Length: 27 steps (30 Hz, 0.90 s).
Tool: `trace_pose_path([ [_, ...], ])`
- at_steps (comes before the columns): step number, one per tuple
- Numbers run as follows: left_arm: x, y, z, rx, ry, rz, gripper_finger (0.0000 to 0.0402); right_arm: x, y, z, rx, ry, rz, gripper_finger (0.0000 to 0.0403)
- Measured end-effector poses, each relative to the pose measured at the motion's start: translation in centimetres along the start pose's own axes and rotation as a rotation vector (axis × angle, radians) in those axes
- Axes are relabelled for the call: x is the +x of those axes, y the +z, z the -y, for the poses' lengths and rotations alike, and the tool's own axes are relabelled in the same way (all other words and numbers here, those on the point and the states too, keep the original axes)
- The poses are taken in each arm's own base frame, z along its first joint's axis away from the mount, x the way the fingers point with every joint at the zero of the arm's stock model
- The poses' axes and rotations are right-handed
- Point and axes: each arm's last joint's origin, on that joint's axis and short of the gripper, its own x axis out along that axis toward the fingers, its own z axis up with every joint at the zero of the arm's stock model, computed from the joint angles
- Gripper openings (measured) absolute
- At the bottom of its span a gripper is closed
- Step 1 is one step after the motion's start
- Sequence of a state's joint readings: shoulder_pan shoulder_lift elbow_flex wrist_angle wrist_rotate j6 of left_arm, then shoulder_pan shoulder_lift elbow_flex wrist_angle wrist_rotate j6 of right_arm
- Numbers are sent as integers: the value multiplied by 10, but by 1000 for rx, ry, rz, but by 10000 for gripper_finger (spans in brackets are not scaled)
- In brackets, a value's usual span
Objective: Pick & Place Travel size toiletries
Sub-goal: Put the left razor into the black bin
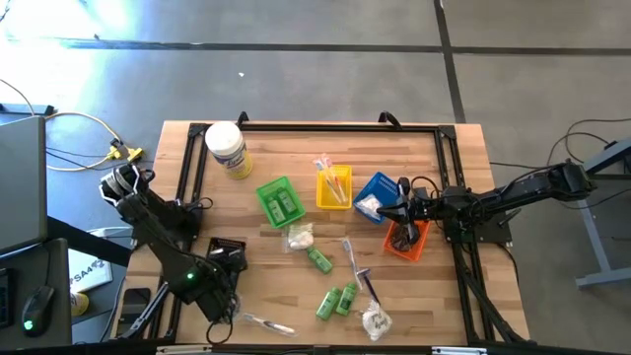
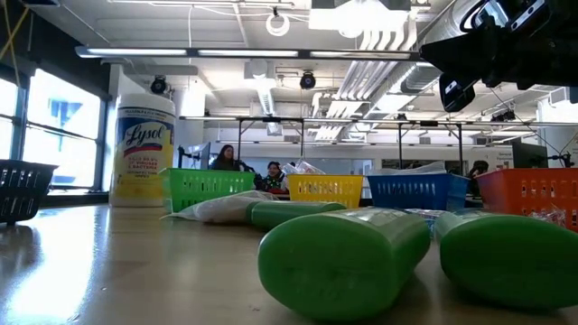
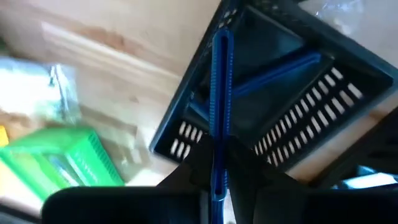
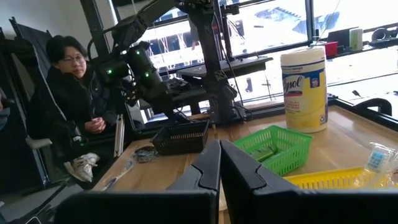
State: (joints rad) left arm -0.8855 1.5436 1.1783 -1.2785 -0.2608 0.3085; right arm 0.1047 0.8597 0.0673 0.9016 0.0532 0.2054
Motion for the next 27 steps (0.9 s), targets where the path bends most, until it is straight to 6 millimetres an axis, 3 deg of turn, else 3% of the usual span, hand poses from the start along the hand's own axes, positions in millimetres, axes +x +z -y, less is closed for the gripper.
trace_pose_path([
  [8,25,-10,8,79,-51,-85,17,0,-1,0,0,1,-8,2],
  [22,57,-16,14,255,-106,-64,18,0,0,2,-1,-53,5,2],
  [27,65,-21,15,240,-109,-90,44,0,0,2,-1,-53,4,2],
])
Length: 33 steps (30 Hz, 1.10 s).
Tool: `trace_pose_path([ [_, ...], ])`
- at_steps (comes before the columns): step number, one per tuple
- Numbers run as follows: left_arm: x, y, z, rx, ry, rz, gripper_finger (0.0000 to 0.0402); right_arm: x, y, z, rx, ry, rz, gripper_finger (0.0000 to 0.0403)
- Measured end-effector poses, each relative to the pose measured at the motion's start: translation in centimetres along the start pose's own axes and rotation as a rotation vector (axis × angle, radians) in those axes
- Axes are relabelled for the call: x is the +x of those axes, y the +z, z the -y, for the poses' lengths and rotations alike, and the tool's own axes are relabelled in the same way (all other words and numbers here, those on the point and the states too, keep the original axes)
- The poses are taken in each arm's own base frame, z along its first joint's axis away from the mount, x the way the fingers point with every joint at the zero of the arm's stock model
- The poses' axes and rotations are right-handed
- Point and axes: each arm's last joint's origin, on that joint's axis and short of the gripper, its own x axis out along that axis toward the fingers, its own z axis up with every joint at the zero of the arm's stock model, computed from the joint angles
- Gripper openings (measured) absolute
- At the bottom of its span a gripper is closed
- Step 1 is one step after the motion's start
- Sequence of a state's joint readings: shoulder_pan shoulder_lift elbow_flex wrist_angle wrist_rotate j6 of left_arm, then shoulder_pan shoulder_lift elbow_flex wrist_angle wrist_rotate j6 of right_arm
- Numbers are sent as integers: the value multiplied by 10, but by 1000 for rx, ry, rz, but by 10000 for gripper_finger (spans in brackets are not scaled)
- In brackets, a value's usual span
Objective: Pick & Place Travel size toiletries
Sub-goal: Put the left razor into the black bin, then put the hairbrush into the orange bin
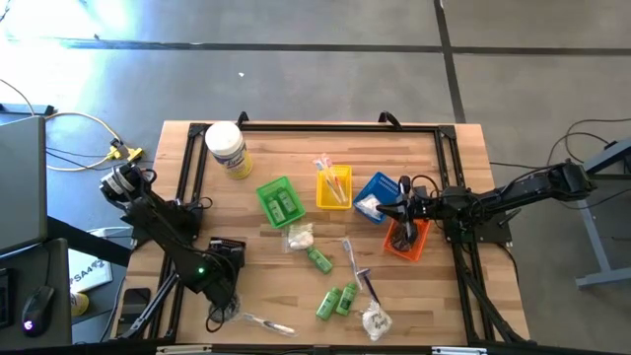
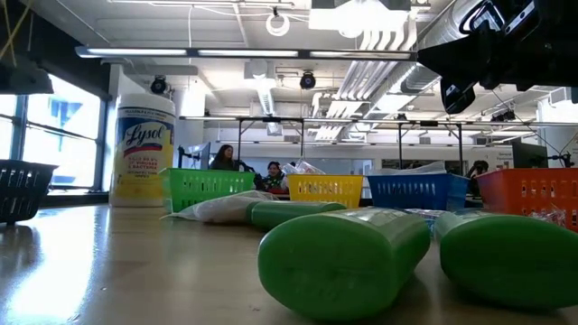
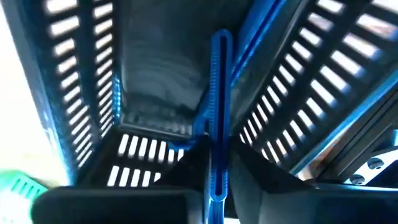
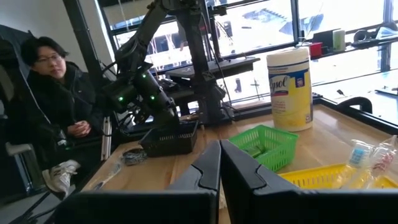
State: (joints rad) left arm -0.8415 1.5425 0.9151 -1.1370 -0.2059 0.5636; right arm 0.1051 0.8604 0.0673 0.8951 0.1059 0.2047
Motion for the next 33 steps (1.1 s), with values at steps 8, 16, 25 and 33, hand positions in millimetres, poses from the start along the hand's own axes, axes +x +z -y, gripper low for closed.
trace_pose_path([
  [8,2,-1,-5,-72,18,7,122,0,0,0,0,3,-2,2],
  [16,-11,-9,-5,-181,46,-104,144,0,-2,0,-2,1,-19,2],
  [25,-65,-43,1,-490,198,-12,134,0,-2,0,-1,22,-22,2],
  [33,-111,-85,14,-862,545,954,71,0,-2,-1,-9,33,-24,2],
])
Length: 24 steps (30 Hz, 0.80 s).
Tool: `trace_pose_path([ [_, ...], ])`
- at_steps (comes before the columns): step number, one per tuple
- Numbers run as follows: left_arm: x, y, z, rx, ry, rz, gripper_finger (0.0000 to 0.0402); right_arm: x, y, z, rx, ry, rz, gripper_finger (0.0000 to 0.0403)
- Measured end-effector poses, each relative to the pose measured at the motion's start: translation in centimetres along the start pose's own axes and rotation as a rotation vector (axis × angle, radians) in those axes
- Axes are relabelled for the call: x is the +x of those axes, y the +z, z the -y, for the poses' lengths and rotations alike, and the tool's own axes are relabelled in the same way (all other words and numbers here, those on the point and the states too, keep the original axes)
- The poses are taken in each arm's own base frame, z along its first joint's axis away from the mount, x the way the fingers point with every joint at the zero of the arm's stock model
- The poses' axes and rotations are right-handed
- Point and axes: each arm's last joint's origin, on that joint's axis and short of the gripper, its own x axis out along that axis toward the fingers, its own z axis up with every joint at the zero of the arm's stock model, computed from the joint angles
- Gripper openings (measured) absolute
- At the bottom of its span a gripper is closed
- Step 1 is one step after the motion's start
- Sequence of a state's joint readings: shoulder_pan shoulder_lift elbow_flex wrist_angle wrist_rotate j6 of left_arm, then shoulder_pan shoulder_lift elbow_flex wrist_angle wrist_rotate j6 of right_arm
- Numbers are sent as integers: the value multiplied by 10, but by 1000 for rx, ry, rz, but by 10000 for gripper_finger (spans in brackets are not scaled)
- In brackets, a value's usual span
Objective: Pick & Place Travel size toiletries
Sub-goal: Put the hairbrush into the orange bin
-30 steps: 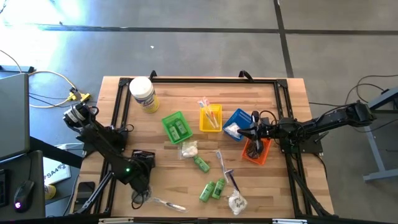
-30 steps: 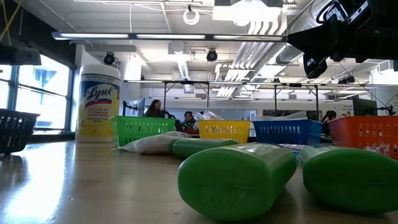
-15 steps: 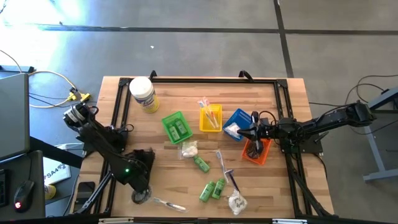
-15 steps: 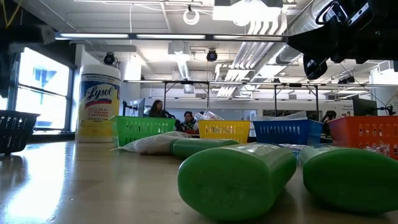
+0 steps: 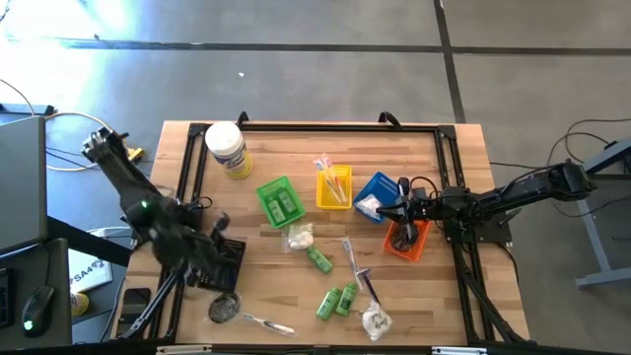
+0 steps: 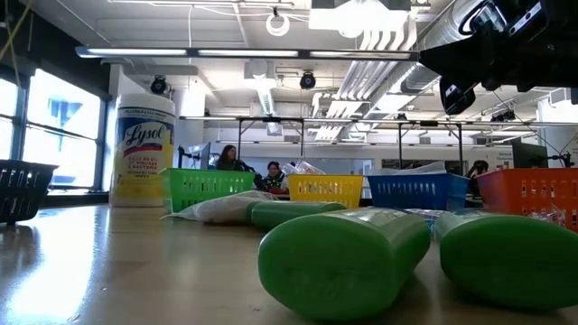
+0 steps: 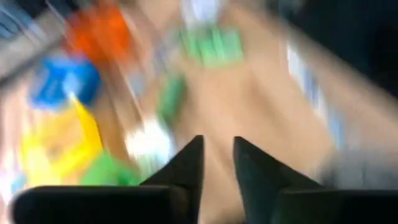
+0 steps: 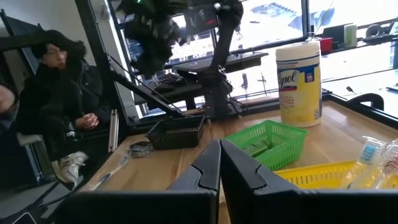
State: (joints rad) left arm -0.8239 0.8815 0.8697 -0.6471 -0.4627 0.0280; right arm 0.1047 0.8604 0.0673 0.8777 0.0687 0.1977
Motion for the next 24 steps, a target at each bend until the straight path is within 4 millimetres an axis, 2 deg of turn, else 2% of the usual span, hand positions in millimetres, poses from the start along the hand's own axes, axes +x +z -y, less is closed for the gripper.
trace_pose_path([
  [3,-9,-7,-11,-148,127,247,17,0,0,0,-9,0,1,2],
  [6,-5,-22,-21,-263,181,365,8,0,0,0,-11,1,1,2],
  [12,31,-68,-36,-340,256,396,2,0,0,0,-19,-4,2,2],
  [15,42,-86,-45,-364,284,393,1,0,0,0,-28,-4,2,2],
  [18,45,-98,-54,-378,298,365,1,0,0,0,-44,-4,1,2],
  [24,42,-108,-71,-332,342,319,0,0,0,1,-72,-34,2,2],
])
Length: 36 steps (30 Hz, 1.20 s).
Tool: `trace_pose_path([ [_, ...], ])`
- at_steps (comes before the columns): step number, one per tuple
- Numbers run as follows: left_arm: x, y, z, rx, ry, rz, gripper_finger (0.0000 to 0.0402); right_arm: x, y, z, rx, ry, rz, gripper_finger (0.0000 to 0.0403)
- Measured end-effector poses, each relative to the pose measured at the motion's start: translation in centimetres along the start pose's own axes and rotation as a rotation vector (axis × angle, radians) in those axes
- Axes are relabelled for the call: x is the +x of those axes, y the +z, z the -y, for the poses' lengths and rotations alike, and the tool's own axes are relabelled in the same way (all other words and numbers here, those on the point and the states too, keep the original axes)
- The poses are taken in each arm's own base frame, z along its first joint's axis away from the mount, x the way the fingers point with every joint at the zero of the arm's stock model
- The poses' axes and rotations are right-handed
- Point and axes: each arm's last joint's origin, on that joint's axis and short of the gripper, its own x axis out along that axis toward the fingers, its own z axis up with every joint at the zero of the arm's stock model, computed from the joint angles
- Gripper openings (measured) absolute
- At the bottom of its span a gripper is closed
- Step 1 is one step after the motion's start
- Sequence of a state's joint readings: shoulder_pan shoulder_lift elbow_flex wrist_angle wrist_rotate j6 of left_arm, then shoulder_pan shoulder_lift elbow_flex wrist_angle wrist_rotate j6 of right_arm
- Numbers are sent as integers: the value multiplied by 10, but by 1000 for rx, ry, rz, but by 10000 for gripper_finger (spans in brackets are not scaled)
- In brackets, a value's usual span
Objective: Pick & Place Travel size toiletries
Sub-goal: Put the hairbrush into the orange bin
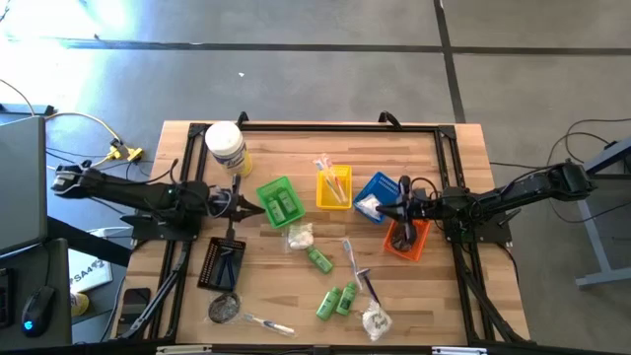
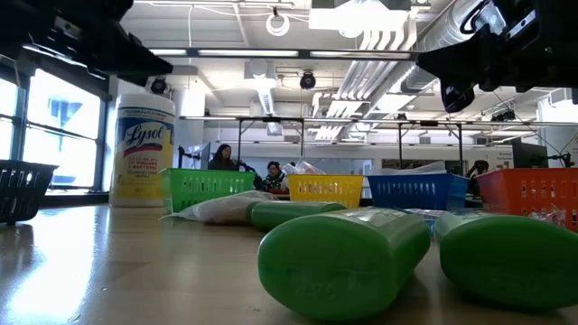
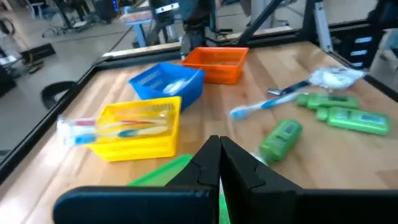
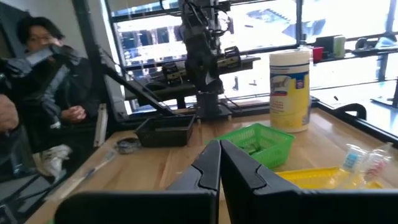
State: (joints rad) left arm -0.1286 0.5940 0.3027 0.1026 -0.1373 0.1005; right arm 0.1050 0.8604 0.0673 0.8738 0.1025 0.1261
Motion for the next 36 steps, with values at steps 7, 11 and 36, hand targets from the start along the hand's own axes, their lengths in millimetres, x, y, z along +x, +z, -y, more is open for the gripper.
trace_pose_path([
  [7,-4,-6,-11,-120,53,-170,0,0,0,2,-71,-56,6,2],
  [11,-9,9,-13,-140,84,-241,0,0,1,2,-134,-57,10,2],
  [36,-36,-5,-9,29,-83,58,0,0,-4,0,-18,22,-48,2],
])
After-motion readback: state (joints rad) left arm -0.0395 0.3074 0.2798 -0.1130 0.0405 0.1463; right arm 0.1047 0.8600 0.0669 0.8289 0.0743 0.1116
